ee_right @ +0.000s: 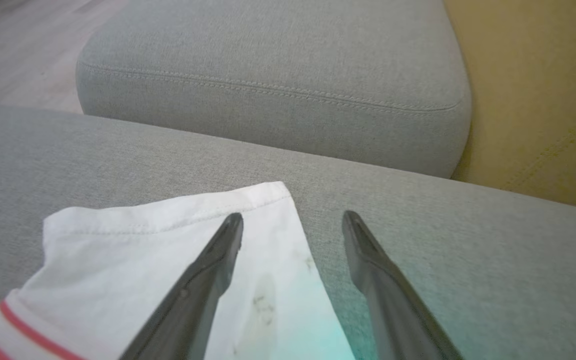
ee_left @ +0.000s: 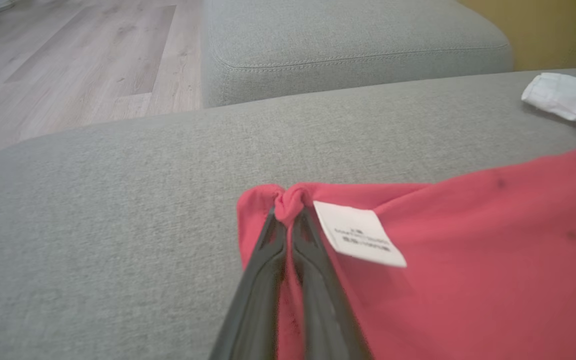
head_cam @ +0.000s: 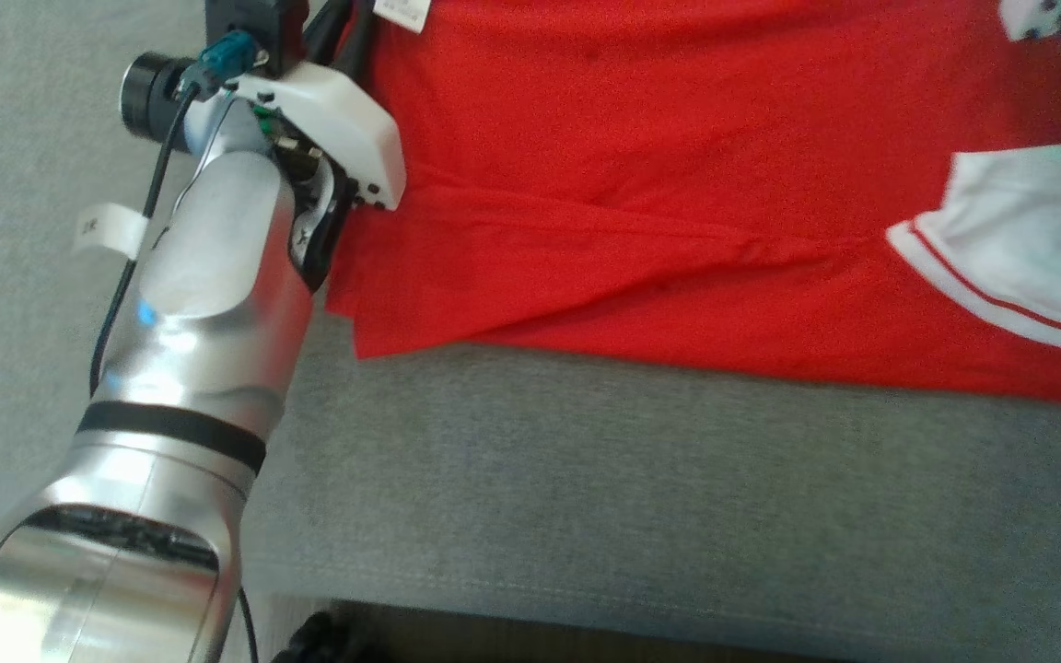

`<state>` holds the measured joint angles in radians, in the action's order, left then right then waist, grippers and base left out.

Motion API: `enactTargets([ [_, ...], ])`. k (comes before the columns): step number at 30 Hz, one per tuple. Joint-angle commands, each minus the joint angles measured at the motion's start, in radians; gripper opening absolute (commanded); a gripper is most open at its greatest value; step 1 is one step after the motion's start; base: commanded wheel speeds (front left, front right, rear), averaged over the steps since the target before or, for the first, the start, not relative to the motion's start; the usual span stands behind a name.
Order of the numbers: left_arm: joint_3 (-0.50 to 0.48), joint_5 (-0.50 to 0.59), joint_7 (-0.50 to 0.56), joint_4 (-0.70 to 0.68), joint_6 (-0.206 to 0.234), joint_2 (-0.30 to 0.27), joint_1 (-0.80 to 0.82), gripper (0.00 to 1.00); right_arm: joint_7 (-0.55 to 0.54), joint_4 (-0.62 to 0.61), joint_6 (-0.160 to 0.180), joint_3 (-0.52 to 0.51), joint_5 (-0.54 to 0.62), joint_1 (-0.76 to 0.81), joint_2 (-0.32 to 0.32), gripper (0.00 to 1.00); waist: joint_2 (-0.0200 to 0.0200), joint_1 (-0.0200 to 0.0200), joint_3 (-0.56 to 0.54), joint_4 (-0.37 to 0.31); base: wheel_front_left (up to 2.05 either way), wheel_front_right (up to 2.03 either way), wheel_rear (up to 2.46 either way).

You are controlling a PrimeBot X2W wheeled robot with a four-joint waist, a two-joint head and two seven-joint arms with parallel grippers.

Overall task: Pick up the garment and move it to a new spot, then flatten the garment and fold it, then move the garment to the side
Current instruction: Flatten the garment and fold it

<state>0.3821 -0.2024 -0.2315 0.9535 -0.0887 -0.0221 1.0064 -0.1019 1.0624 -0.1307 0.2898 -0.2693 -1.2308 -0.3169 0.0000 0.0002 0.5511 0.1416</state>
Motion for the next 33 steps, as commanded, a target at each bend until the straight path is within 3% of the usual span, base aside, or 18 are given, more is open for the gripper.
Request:
enactTargets([
  [1, -0.007, -0.014, -0.015, -0.033, 0.004, -0.032, 0.042, 0.0, -0.019, 0.003, 0.0, 0.013, 0.013, -0.044, -0.01, 1.0, 0.0, -0.0002, 0.044, 0.053, 0.0, 0.0, 0.0],
  [7, 0.061, -0.074, -0.023, -0.063, 0.006, -0.029, 0.046, 0.0, -0.047, 0.078, 0.0, 0.019, 0.051, -0.11, -0.033, 1.0, 0.0, -0.0002, 0.064, 0.095, 0.0, 0.0, 0.0],
  [13, 0.157, -0.166, -0.027, -0.097, 0.039, -0.028, 0.051, 0.0, -0.095, 0.16, 0.0, 0.015, 0.068, -0.147, -0.029, 1.0, 0.0, -0.0002, 0.072, 0.12, 0.0, 0.0, 0.0],
  [14, 0.17, -0.178, -0.027, -0.099, 0.045, -0.028, 0.054, 0.0, -0.099, 0.167, 0.0, 0.014, 0.068, -0.15, -0.028, 0.45, 0.0, -0.0002, 0.073, 0.122, 0.0, 0.0, 0.0],
  [15, 0.18, -0.188, -0.028, -0.099, 0.051, -0.028, 0.057, 0.0, -0.099, 0.172, 0.0, 0.014, 0.069, -0.151, -0.027, 0.0, 0.0, -0.0002, 0.073, 0.123, 0.0, 0.0, 0.0],
  [19, 0.19, -0.222, -0.029, -0.102, 0.081, -0.028, 0.078, 0.0, -0.024, 0.17, 0.0, 0.0, 0.075, -0.17, -0.036, 0.0, 0.0, -0.0002, 0.079, 0.118, 0.0, 0.0, 0.0],
  [26, 0.116, -0.191, -0.03, -0.183, 0.135, -0.042, 0.087, 0.0, 0.215, 0.151, 0.0, -0.063, 0.119, -0.22, -0.053, 0.0, 0.0, -0.0002, 0.069, 0.083, 0.0, 0.0, 0.0],
  [33, 0.058, -0.143, -0.03, -0.217, 0.142, -0.068, 0.038, 0.0, 0.34, 0.146, 0.0, -0.111, 0.103, -0.197, 0.003, 0.0, 0.0, -0.0002, 0.036, 0.019, 0.0, 0.0, 0.0],
])
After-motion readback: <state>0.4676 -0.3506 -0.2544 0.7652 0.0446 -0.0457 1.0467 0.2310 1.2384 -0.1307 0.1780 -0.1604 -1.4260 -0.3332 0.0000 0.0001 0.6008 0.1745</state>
